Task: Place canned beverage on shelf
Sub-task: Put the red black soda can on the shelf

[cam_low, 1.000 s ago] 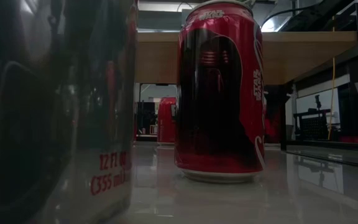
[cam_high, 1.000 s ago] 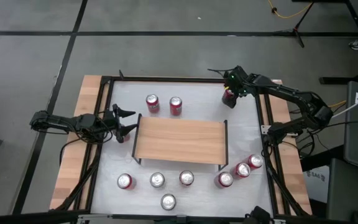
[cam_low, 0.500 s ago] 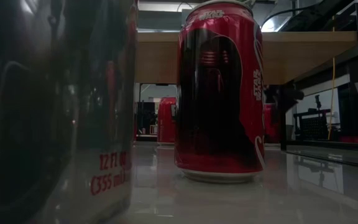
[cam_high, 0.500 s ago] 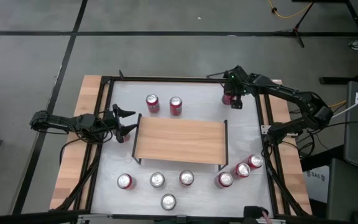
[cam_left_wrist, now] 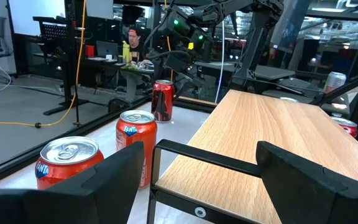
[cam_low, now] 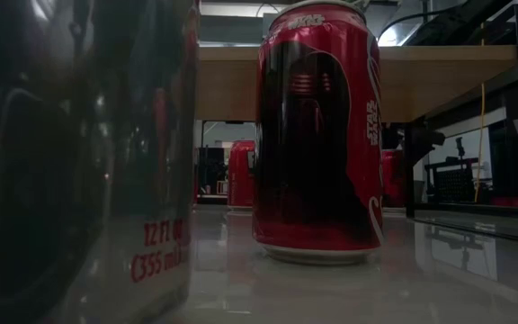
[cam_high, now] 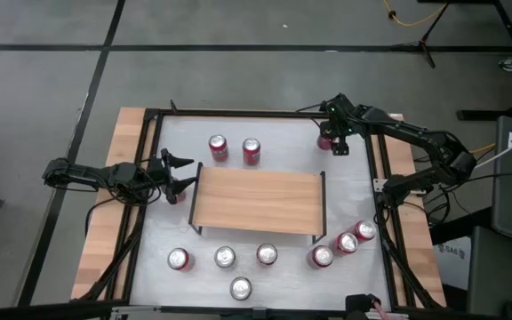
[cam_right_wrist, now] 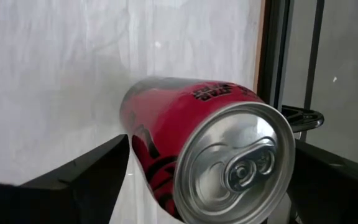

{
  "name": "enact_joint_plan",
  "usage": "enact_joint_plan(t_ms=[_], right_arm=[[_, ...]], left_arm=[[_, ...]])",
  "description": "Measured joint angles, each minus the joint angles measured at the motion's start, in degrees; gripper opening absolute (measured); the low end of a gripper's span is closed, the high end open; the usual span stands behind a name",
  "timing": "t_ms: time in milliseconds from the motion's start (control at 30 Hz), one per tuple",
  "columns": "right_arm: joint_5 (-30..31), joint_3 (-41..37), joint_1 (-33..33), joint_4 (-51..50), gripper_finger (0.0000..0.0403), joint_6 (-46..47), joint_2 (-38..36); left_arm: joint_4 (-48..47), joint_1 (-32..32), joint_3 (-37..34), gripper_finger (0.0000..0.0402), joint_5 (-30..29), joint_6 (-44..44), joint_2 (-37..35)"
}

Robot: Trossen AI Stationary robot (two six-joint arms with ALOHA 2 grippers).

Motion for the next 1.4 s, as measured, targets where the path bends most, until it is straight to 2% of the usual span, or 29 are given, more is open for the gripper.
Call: enact_joint_plan(t_ms=[633,867,967,1200,1400], right_arm=[[-0.52,0.00,0.00,-0.11,0.0374,0.28,0.00],[-2.74,0.02,0.00,-0.18,0.0373,2.12,-0.02],[-2.98,0.02,0.00,-0.23,0.0361,2.14,-0.02],[-3.09,0.13,0.00,-0.58,0.0300,2.81,-0.15],[-2.95,0.13,0.00,-0.61,0.0308,8.37,-0.13]], left_arm=[[0.00,0.00,0.00,0.0305,0.00,0.00,0.00],[0.00,-0.01,0.00,0.0305,0.02,0.00,0.00],[0.00,0.01,0.00,0.0305,0.02,0.00,0.00],[0.00,-0.01,0.00,0.0305,0.02,0.00,0.00],[0.01,0.01,0.00,0.0305,0.01,-0.01,-0.01]])
